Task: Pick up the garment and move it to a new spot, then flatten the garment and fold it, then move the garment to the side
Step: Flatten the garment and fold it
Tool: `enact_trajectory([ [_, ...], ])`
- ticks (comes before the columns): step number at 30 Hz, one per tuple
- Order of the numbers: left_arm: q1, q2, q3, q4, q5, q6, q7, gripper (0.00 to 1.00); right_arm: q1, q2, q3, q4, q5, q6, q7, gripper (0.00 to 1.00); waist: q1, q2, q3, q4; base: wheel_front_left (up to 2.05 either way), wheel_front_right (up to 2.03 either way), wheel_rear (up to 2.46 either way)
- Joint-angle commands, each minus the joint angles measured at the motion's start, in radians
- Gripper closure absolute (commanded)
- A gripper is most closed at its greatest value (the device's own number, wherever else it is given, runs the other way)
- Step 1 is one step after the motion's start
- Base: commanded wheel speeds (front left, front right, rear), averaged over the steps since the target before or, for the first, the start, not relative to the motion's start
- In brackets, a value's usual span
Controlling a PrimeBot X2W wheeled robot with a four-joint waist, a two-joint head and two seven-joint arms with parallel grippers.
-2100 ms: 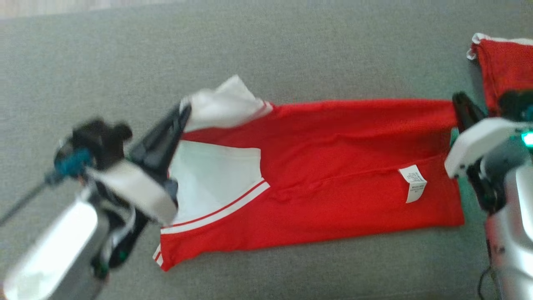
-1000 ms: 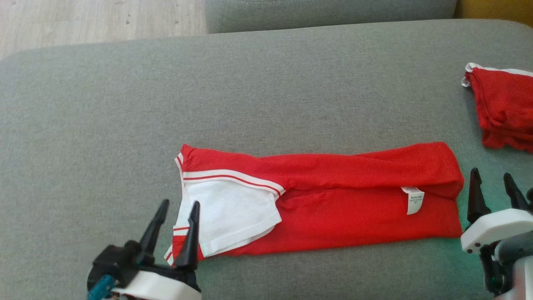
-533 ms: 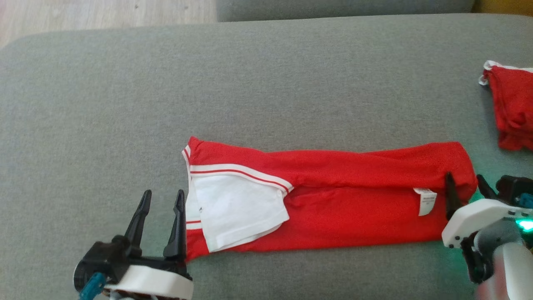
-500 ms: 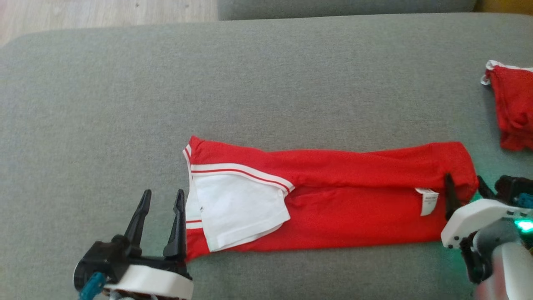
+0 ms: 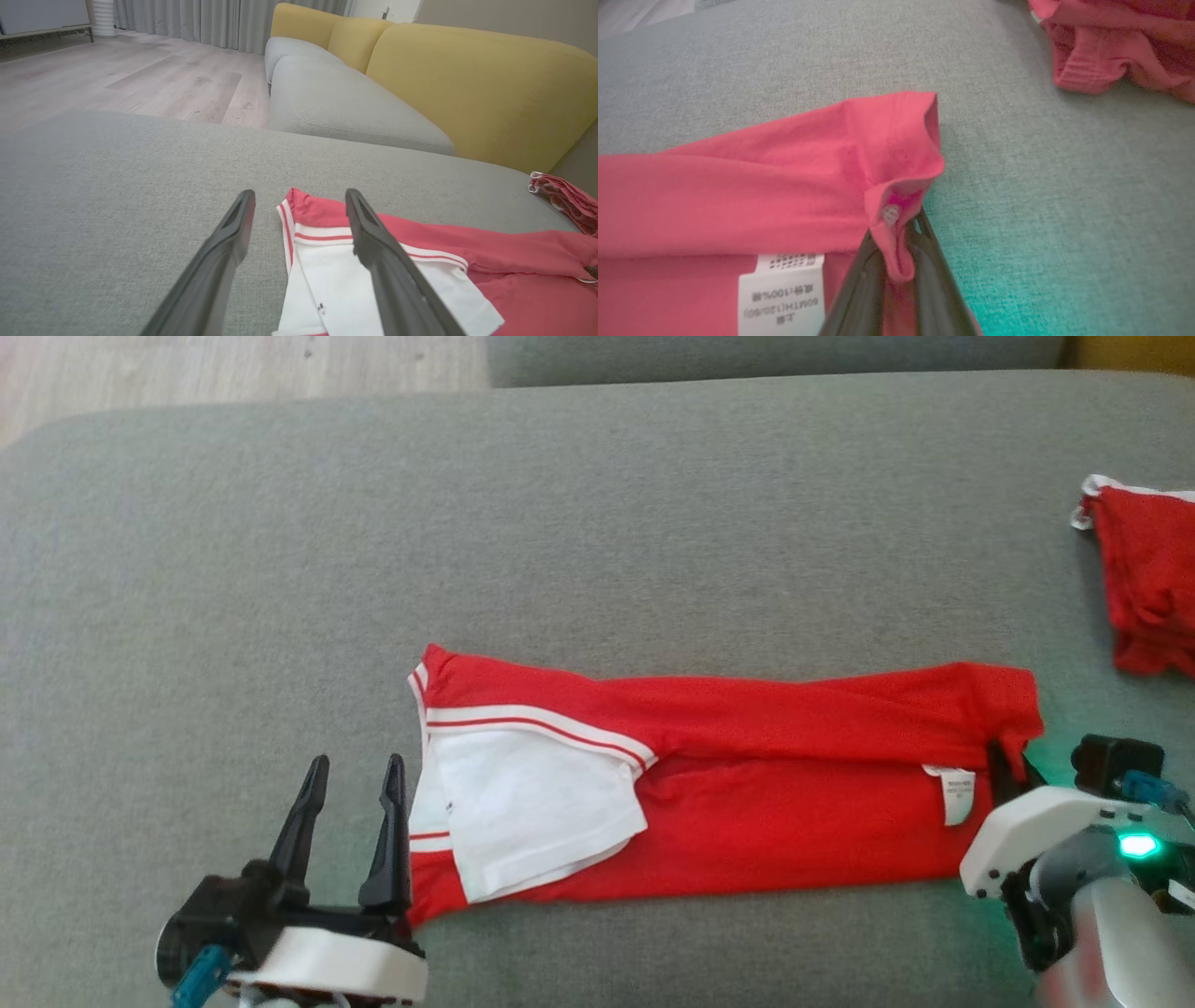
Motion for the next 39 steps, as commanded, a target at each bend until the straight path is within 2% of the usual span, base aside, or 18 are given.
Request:
enact_trajectory([
  [1, -0.033, 0.016, 0.034, -0.032, 0.009, 0.008, -0.008, 0.0, -0.025, -0.008, 0.023, -0.017, -0.007, -0.001, -0.005, 1.0, -0.0001, -0.0001, -0.011, -0.014, 0.0, 0.0, 0.0],
  [6, -0.026, 0.016, 0.026, -0.032, 0.008, 0.009, -0.002, 0.0, -0.056, -0.047, 0.001, -0.071, -0.017, -0.001, 0.006, 1.0, -0.0001, -0.0001, -0.034, -0.046, 0.0, 0.0, 0.0],
  [14, -0.027, 0.006, 0.007, -0.026, 0.01, 0.004, 0.002, 0.0, -0.033, -0.132, -0.084, -0.204, -0.027, -0.001, 0.089, 1.0, -0.0001, -0.0001, -0.051, -0.082, 0.0, 0.0, 0.0],
  [19, -0.03, -0.002, -0.006, -0.013, 0.011, 0.0, 0.003, 0.0, -0.005, -0.112, -0.073, -0.287, -0.001, -0.001, 0.14, 1.0, -0.0001, -0.0001, -0.059, -0.096, 0.0, 0.0, 0.0],
  [26, -0.038, -0.013, -0.018, 0.006, 0.009, -0.008, 0.004, 0.0, 0.024, -0.076, 0.028, -0.375, 0.063, -0.001, 0.181, 1.0, -0.0001, -0.0001, -0.082, -0.103, 0.0, 0.0, 0.0],
  [33, -0.038, -0.018, -0.022, 0.023, 0.001, -0.018, 0.002, 0.0, 0.074, -0.034, 0.195, -0.508, 0.182, -0.001, 0.219, 1.0, -0.0001, -0.0001, -0.119, -0.082, 0.0, 0.0, 0.0],
  [39, -0.034, -0.021, -0.025, 0.027, -0.003, -0.023, 0.0, 0.0, 0.087, -0.005, 0.373, -0.543, 0.272, -0.001, 0.223, 1.0, -0.0001, -0.0001, -0.135, -0.044, 0.0, 0.0, 0.0],
])
